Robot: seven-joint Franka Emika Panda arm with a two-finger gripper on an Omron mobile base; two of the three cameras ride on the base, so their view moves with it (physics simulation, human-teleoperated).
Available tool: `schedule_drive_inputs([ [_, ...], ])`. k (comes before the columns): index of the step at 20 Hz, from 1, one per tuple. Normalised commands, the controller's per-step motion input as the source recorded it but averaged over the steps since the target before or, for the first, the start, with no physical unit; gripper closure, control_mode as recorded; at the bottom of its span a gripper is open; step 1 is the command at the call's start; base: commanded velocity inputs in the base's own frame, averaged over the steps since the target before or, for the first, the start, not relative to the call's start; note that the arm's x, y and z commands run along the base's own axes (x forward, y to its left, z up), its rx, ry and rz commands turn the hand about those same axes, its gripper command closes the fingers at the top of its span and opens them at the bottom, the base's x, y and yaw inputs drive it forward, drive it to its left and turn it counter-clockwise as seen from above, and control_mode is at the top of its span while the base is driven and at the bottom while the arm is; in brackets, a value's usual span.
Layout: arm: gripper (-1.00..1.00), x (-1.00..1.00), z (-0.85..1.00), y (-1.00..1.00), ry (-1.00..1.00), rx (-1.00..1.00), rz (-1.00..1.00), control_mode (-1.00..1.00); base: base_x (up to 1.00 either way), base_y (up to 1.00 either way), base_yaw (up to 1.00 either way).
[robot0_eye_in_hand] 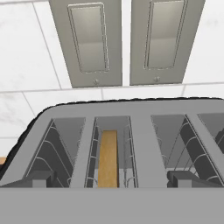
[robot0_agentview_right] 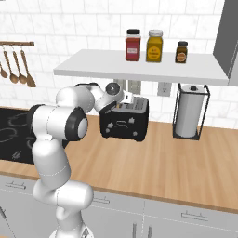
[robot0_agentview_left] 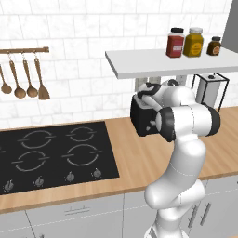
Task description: Start the toaster. Once the lever pops up, take the bread to the plate on the dining counter.
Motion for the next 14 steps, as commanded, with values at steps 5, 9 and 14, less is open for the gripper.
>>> schedule_drive_inputs([
  [5,-1.00,0.00,0.00,0.00,0.00,0.00,0.00,-1.00,0.00,0.00,0.00],
  [9,-1.00,0.00,0.00,0.00,0.00,0.00,0.00,-1.00,0.00,0.00,0.00],
  [14,-1.00,0.00,0.00,0.00,0.00,0.00,0.00,-1.00,0.00,0.00,0.00],
])
